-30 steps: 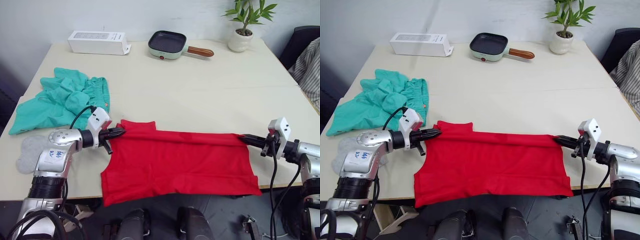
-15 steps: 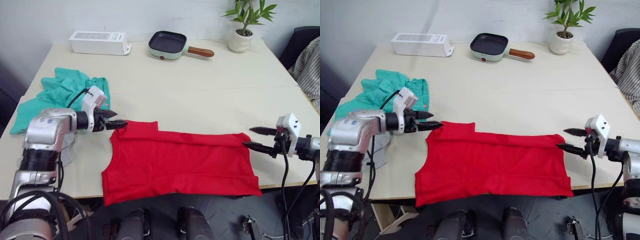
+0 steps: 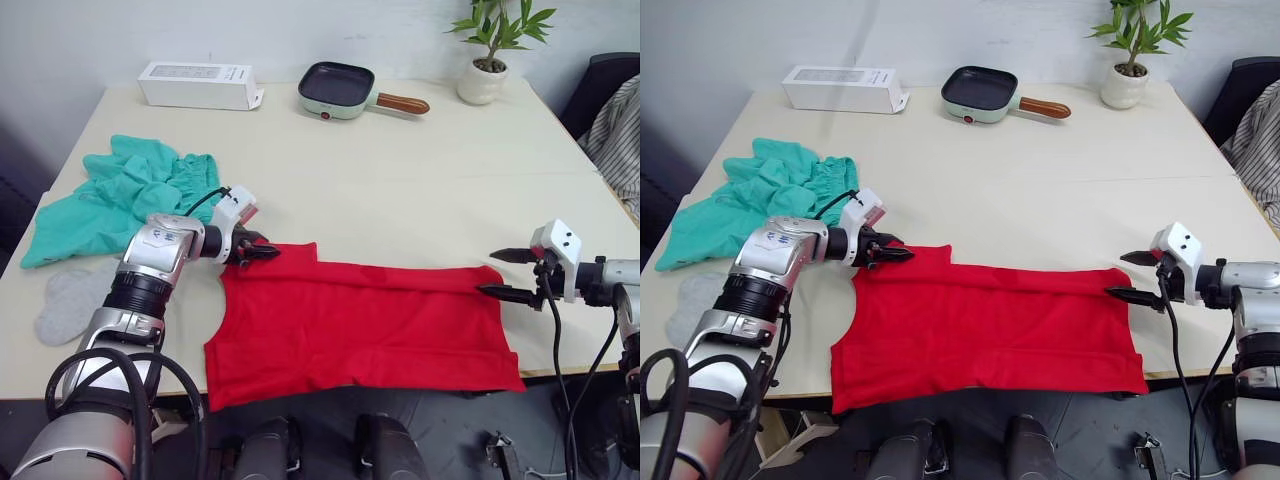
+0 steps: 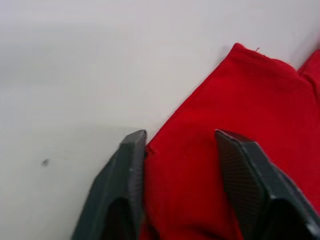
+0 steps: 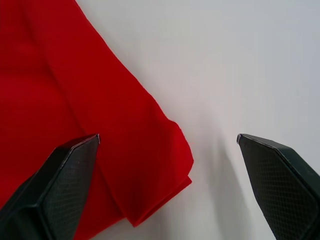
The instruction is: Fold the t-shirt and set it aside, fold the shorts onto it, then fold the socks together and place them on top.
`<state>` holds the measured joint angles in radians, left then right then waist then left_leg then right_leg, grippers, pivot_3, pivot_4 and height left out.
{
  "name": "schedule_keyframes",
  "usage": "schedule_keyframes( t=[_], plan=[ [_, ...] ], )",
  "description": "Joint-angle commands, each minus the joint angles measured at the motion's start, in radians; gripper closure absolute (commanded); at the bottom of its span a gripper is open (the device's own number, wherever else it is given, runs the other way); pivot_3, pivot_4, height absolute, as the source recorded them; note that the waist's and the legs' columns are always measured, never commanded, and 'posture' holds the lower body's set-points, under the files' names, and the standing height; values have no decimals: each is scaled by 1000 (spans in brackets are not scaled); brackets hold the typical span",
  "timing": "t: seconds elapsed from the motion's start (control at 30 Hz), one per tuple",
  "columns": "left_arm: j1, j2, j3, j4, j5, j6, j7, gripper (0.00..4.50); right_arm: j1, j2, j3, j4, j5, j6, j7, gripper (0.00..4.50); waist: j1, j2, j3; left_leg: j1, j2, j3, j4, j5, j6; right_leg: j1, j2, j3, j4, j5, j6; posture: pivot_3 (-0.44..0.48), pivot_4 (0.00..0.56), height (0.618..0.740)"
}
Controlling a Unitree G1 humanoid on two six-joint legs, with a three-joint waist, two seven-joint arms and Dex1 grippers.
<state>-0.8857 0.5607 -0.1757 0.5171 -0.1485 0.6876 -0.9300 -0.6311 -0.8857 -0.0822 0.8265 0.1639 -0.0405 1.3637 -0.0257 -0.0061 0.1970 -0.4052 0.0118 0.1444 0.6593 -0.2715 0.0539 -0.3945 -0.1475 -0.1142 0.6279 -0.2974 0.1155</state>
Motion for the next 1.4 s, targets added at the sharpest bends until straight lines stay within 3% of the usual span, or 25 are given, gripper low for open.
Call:
schedule_keyframes(
  t=[0.03, 0.13, 0.5, 0.8, 0.97, 1.1, 1.4],
  plan=[
    [9, 1, 9, -30, 4, -36, -14, 3527, -31, -6, 0, 37, -7, -22, 13, 0, -1, 0, 0, 0, 0, 0, 0, 0, 0, 0, 0, 0, 0, 0, 0, 0, 150, 740],
    [23, 4, 11, -50, 3, -39, -15, 4496, -41, -5, -3, 55, -5, -35, 27, 658, -2, 0, 0, 0, 0, 0, 0, 0, 0, 0, 0, 0, 0, 0, 0, 0, 150, 740],
    [51, -5, 51, -74, -13, -69, 5, 4500, -44, 2, -23, 42, 18, -50, 50, 4490, -1, 0, 0, 0, 0, 0, 0, 0, 0, 0, 0, 0, 0, 0, 0, 0, 150, 740],
    [78, 15, 129, -118, -51, -218, -30, 4500, 51, -17, -108, -66, 87, -136, 22, 4490, 0, 0, 0, 0, 0, 0, 0, 0, 0, 0, 0, 0, 0, 0, 0, 0, 150, 740],
    [183, 60, 183, -209, -90, -404, -125, 4500, 147, -6, -162, -193, 140, -185, -3, 4490, -2, 0, 0, 0, 1, 0, 0, -1, -1, 0, -1, 0, 0, 0, 0, 0, 150, 740],
    [258, 95, 229, -247, -114, -455, -137, 4500, 248, 13, -191, -288, 167, -238, -30, 4490, -2, 0, 0, 0, 2, 0, 0, -2, -1, 0, -1, 0, 0, 0, 0, 0, 150, 740],
    [500, 143, 275, -399, -107, -876, -221, 4500, 452, 63, -223, -397, 152, -496, -126, 4490, 0, 0, 0, 0, 2, 0, 0, -5, -1, 0, -2, 2, -2, 0, 0, 0, 150, 740]
  ],
)
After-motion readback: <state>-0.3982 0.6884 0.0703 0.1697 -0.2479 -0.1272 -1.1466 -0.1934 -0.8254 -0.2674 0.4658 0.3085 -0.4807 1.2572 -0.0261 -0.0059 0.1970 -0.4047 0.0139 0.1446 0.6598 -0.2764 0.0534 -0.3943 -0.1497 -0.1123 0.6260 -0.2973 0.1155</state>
